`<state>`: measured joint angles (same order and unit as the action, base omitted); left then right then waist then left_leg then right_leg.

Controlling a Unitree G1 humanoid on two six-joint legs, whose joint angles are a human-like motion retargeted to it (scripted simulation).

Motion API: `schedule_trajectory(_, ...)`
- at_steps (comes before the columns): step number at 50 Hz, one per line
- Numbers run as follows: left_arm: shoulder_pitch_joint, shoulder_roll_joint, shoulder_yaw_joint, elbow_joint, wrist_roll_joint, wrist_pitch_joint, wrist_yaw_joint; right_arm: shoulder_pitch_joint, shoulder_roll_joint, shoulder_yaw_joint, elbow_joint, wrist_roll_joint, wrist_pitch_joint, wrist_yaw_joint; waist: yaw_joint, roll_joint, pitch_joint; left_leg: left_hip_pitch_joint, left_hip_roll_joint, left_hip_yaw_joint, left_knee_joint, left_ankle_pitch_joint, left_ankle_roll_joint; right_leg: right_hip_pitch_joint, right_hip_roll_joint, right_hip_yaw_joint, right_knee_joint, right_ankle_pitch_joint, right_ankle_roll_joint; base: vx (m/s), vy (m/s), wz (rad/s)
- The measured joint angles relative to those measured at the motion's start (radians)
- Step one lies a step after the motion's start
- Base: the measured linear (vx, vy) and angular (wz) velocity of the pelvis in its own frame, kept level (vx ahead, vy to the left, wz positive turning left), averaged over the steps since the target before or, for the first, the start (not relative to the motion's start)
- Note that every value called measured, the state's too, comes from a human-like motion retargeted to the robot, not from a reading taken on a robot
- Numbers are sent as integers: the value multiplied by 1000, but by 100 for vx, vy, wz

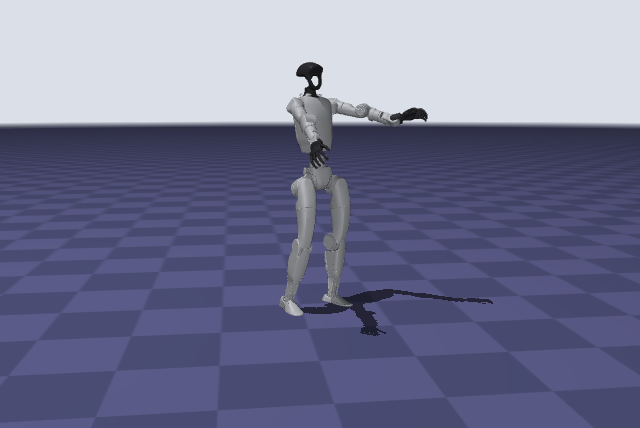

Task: Dance

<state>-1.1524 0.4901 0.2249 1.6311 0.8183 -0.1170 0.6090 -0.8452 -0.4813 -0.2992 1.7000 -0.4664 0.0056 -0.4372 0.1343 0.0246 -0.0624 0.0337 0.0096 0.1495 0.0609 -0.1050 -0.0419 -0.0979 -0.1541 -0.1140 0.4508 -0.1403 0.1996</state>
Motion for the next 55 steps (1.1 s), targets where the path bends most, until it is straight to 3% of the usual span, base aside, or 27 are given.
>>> schedule_trajectory(3,41,71,-71,7,-377,-164,-170,-69,-116,-28,0,245,-88,11,-37,-19,-9,-43,32,-49,47,-23,-22,57,-12,-57,-126,51,14,0,-29,104)
schedule_trajectory(5,56,59,-90,15,-476,-231,-140,-135,-142,-22,0,305,-182,-79,-47,-37,-15,-78,44,-92,93,-45,-29,90,-16,-97,-193,77,20,0,-28,82)
schedule_trajectory(7,65,-10,-98,21,-463,-270,-91,-205,-124,15,-5,216,-232,-178,-43,-61,-14,-108,48,-126,148,-72,-30,117,-12,-108,-243,99,20,-3,-21,63)
schedule_trajectory(10,67,-162,-157,48,-472,-297,-122,-307,-13,81,-42,52,-148,-195,-38,-98,-16,-164,46,-175,260,-129,-30,144,-5,-115,-298,124,13,-5,-19,39)
schedule_trajectory(16,117,-584,-122,69,-524,-264,-271,-437,351,56,-65,-108,55,120,-76,-121,-68,-362,47,-272,615,-291,-57,141,10,-121,-339,122,8,0,-5,33)
schedule_trajectory(20,106,-708,-12,64,-326,-251,-155,-451,519,47,-98,-437,164,264,-88,-79,-84,-403,66,-289,728,-355,-63,137,23,-111,-322,97,17,0,11,-28)
schedule_trajectory(22,93,-653,-21,48,-160,-195,-16,-437,488,99,-117,-627,244,167,-90,-75,-75,-374,53,-280,701,-349,-54,143,18,-100,-321,101,19,-3,9,-34)
schedule_trajectory(25,74,-472,-66,35,-91,-173,74,-397,367,130,-113,-687,222,-88,-91,-93,-62,-304,17,-246,573,-280,-39,150,-9,-109,-325,115,5,-9,7,-23)
schedule_trajectory(28,30,-278,-45,37,-227,-179,-14,-347,219,93,-60,-440,164,-237,-79,-94,-48,-216,-4,-199,401,-189,-28,142,-32,-114,-301,117,-2,-9,9,-38)
schedule_trajectory(31,-31,-150,-18,1,-424,-189,-163,-292,100,96,-5,-106,61,-117,-68,-71,-49,-147,-3,-146,246,-114,-30,95,-49,-87,-240,101,-1,-10,13,-50)
schedule_trajectory(33,-72,-96,-29,-22,-493,-174,-187,-243,77,86,0,100,0,-50,-60,-53,-51,-110,-5,-115,166,-74,-31,66,-56,-76,-192,83,3,-2,17,-65)
schedule_trajectory(37,-130,-105,-55,-62,-432,-130,-157,-145,172,86,0,278,-196,-128,-42,-15,-64,-50,-22,-56,49,-13,-16,-4,-45,-14,-59,31,-2,4,21,-69)
schedule_trajectory(40,-164,-226,-39,-85,-406,-114,-186,-90,355,87,0,287,-319,-166,-10,-12,-88,-33,-45,-2,2,18,-2,-72,-34,40,71,-27,6,9,17,-81)
schedule_trajectory(42,-181,-349,24,-94,-435,-115,-240,-69,496,75,0,304,-332,-103,19,-29,-96,-30,-69,17,-9,19,6,-126,-26,89,171,-55,7,10,9,-76)
schedule_trajectory(45,-198,-526,163,-86,-470,-133,-327,-54,660,82,0,324,-302,67,43,-55,-74,-18,-107,-5,-5,6,2,-173,-22,153,302,-104,9,4,4,-32)
schedule_trajectory(48,-189,-582,242,-92,-399,-142,-297,-39,697,48,0,180,-148,90,38,-61,-53,7,-108,-4,-4,-3,-12,-162,-1,175,330,-128,-1,1,-2,4)
schedule_trajectory(50,-152,-511,194,-78,-317,-154,-207,-31,635,38,0,15,-26,17,27,-43,-43,22,-92,-5,-4,-6,-3,-121,14,167,277,-120,-5,7,-8,16)
schedule_trajectory(52,-107,-391,148,-63,-240,-133,-95,-17,507,46,0,-78,40,-85,6,-18,-44,24,-66,-4,3,-5,14,-67,17,145,172,-81,6,6,-8,38)
schedule_trajectory(55,-59,-196,70,-14,-294,-131,-21,-20,275,33,0,-77,6,-86,-41,5,-45,-6,-30,-13,43,-12,32,4,13,111,-3,-2,8,-2,-6,72)
